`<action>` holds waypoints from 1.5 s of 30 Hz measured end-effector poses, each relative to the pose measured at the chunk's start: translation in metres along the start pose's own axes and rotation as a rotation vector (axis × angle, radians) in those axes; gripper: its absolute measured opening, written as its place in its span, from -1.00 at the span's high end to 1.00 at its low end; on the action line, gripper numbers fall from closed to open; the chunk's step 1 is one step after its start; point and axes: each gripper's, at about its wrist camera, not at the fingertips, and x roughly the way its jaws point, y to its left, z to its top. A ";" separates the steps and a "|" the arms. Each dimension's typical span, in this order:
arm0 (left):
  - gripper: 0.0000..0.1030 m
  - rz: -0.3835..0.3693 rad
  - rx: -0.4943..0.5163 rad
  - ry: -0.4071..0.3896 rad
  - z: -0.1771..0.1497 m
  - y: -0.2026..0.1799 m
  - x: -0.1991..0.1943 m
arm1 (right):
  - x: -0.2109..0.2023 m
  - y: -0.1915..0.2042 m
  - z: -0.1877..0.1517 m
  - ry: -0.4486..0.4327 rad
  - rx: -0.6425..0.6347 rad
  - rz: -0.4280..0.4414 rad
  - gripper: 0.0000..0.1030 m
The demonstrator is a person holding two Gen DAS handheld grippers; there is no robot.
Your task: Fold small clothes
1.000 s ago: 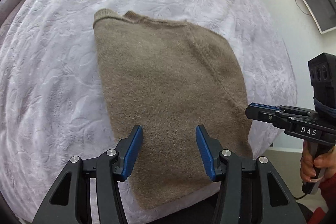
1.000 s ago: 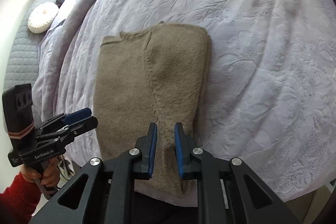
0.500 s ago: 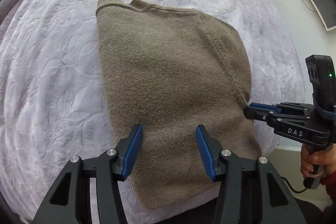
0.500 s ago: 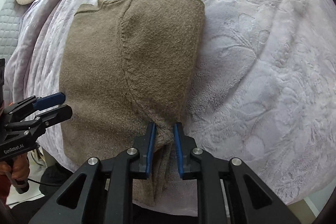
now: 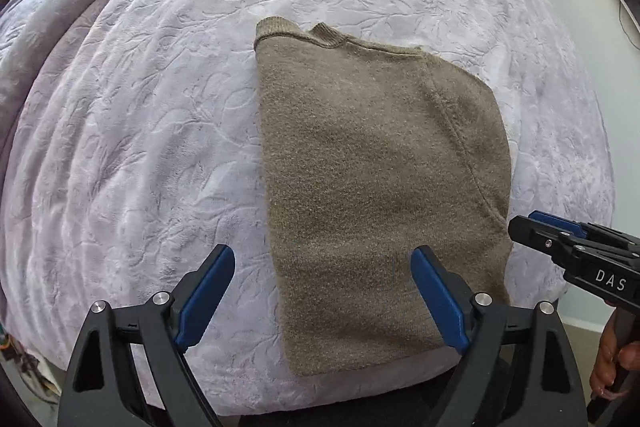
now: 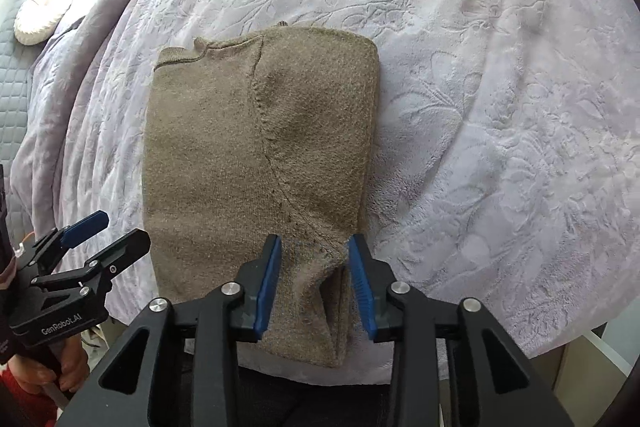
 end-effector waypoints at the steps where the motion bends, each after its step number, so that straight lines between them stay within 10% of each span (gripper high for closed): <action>1: -0.76 0.004 -0.011 0.002 0.001 0.001 0.000 | 0.000 0.004 0.002 -0.001 0.003 -0.007 0.10; 13: -1.00 0.094 -0.039 0.015 0.002 0.007 -0.001 | 0.001 0.023 0.014 -0.022 -0.019 -0.115 -0.71; 45: -1.00 0.149 -0.015 -0.004 0.005 0.001 -0.010 | -0.002 0.026 0.014 -0.032 -0.017 -0.209 -0.72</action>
